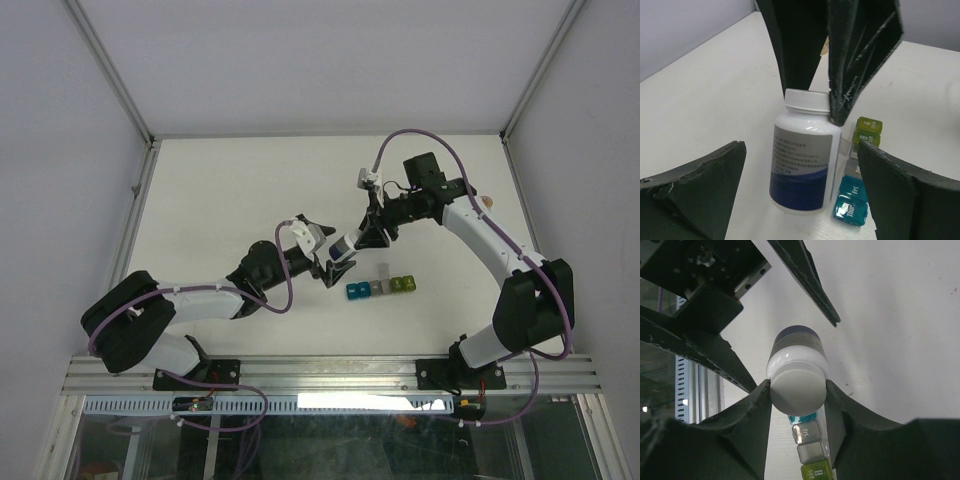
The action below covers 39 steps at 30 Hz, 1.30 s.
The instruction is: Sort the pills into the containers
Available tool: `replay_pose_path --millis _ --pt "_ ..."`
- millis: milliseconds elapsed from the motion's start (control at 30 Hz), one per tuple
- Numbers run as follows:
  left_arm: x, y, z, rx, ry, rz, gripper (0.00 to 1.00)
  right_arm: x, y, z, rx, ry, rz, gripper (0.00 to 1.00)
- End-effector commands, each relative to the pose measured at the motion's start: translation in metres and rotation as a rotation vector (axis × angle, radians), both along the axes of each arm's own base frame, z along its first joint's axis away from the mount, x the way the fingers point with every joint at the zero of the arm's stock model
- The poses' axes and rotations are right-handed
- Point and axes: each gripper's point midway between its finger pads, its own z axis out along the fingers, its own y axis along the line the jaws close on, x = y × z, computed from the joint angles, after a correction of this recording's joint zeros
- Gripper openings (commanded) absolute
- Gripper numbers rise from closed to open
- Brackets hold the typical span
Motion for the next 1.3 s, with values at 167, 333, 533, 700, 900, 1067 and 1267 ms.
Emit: replay_pose_path --millis 167,333,533,700,900,1067,1267 --pt "0.013 -0.012 -0.007 0.075 0.020 0.020 0.84 -0.016 0.006 0.032 0.115 -0.048 0.070 0.00" --pt "0.011 -0.015 -0.002 0.064 0.025 -0.002 0.78 -0.018 0.006 0.029 0.117 -0.033 0.080 0.00" --pt "0.005 -0.016 0.005 0.045 0.020 -0.028 0.78 -0.017 0.006 0.025 0.109 -0.020 0.082 0.00" --pt "0.000 -0.017 0.008 0.034 0.017 -0.052 0.76 -0.016 0.006 0.021 0.099 -0.014 0.078 0.00" --pt "-0.003 -0.019 0.010 0.025 0.017 -0.074 0.75 -0.018 0.007 0.019 0.096 -0.003 0.085 0.00" --pt "-0.006 -0.022 0.010 0.027 0.021 -0.097 0.60 -0.019 0.008 0.017 0.092 0.001 0.091 0.00" --pt "-0.011 -0.021 0.005 0.044 0.018 -0.118 0.06 -0.020 0.007 0.015 0.089 0.008 0.095 0.20"
